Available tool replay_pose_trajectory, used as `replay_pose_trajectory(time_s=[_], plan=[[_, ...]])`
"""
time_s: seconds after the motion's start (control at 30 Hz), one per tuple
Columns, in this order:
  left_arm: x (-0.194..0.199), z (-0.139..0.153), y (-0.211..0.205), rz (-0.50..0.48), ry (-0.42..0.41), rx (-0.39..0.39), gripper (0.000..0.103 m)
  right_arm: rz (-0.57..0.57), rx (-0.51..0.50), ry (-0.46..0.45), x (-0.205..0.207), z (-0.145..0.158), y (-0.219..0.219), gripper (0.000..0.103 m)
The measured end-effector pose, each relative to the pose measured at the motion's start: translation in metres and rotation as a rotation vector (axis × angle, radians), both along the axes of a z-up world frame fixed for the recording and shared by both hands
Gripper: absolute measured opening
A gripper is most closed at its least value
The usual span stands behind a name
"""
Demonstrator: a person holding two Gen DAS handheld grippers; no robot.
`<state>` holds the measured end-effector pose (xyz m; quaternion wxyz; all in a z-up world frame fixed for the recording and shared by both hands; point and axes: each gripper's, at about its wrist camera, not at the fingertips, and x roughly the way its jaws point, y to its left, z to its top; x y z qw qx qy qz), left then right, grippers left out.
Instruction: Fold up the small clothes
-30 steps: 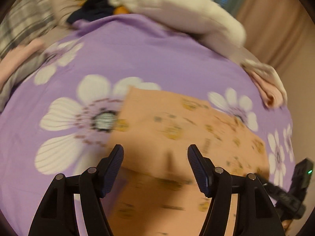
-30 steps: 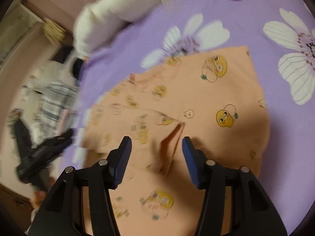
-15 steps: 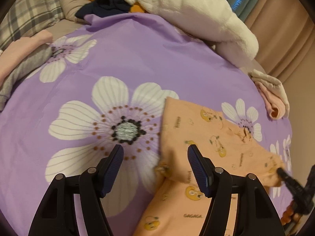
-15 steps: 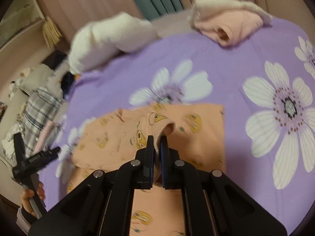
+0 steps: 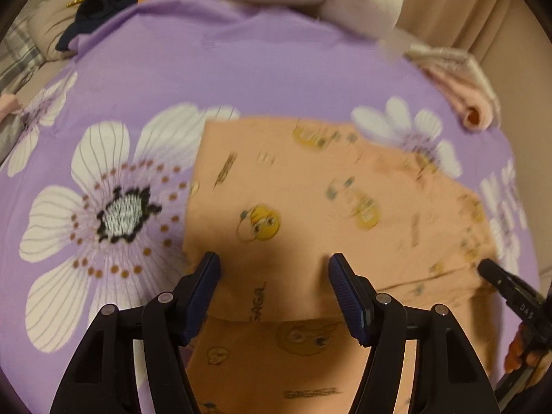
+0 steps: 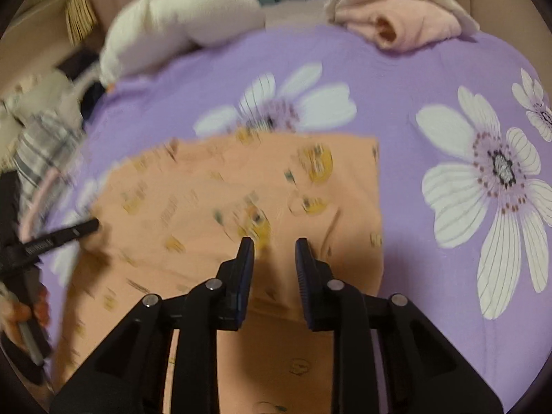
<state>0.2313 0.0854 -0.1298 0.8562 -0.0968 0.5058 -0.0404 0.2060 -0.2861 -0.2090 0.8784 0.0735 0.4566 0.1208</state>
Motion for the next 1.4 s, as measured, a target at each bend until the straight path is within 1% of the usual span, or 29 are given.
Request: replay_pose_trajectory(time_s=[0.07, 0.13, 0.17, 0.2, 0.27, 0.37, 0.43, 0.5, 0.53, 0.6, 0.73, 0.87, 0.93, 1.03, 1.13, 1.23, 1.3, 1.4], plan=[[-0.001, -0.002, -0.003, -0.020, -0.006, 0.020, 0.066, -0.004, -0.003, 0.034, 0.004, -0.011, 0.003, 0.021], [-0.003, 0.003, -0.004, -0.029, -0.001, 0.027, 0.066, -0.012, 0.021, 0.030, 0.004, -0.011, -0.002, 0.020], [-0.005, 0.006, -0.003, -0.029, 0.002, 0.016, 0.066, -0.015, 0.026, 0.032, 0.001, -0.008, -0.002, 0.022], [-0.008, 0.011, 0.001, -0.022, 0.001, -0.011, 0.066, -0.018, 0.042, 0.032, -0.002, -0.003, -0.005, 0.025], [-0.020, 0.019, 0.010, -0.015, -0.011, -0.058, 0.066, -0.016, 0.053, 0.020, -0.011, 0.003, -0.007, 0.027], [-0.044, 0.027, 0.023, -0.004, -0.018, -0.099, 0.066, -0.006, 0.083, -0.006, -0.034, 0.015, -0.015, 0.033], [-0.064, 0.030, 0.033, 0.002, -0.018, -0.138, 0.066, 0.001, 0.098, -0.009, -0.052, 0.019, -0.021, 0.041], [-0.083, 0.031, 0.044, 0.021, -0.013, -0.165, 0.069, 0.002, 0.111, -0.010, -0.066, 0.020, -0.026, 0.044], [-0.093, 0.030, 0.049, 0.027, -0.009, -0.185, 0.072, 0.001, 0.119, -0.009, -0.074, 0.021, -0.029, 0.045], [-0.112, 0.027, 0.062, 0.045, 0.002, -0.236, 0.072, -0.011, 0.143, 0.001, -0.092, 0.019, -0.036, 0.047], [-0.141, 0.020, 0.079, 0.080, 0.028, -0.311, 0.072, -0.030, 0.195, 0.026, -0.122, 0.014, -0.047, 0.049], [-0.159, 0.010, 0.087, 0.079, 0.058, -0.376, 0.072, -0.029, 0.220, 0.056, -0.148, 0.007, -0.053, 0.049], [-0.166, 0.004, 0.089, 0.073, 0.066, -0.429, 0.072, -0.026, 0.224, 0.072, -0.158, 0.003, -0.055, 0.049], [-0.176, -0.002, 0.095, 0.070, 0.064, -0.507, 0.072, -0.019, 0.272, 0.114, -0.169, -0.007, -0.060, 0.050], [-0.182, -0.006, 0.095, 0.048, 0.067, -0.567, 0.072, -0.017, 0.313, 0.154, -0.177, -0.016, -0.063, 0.050], [-0.185, -0.008, 0.090, -0.001, 0.085, -0.595, 0.072, -0.002, 0.361, 0.197, -0.185, -0.026, -0.064, 0.051], [-0.190, -0.010, 0.087, -0.025, 0.094, -0.602, 0.072, 0.022, 0.406, 0.214, -0.191, -0.031, -0.060, 0.051], [-0.197, -0.012, 0.084, -0.056, 0.103, -0.638, 0.072, 0.071, 0.467, 0.243, -0.199, -0.037, -0.050, 0.052]])
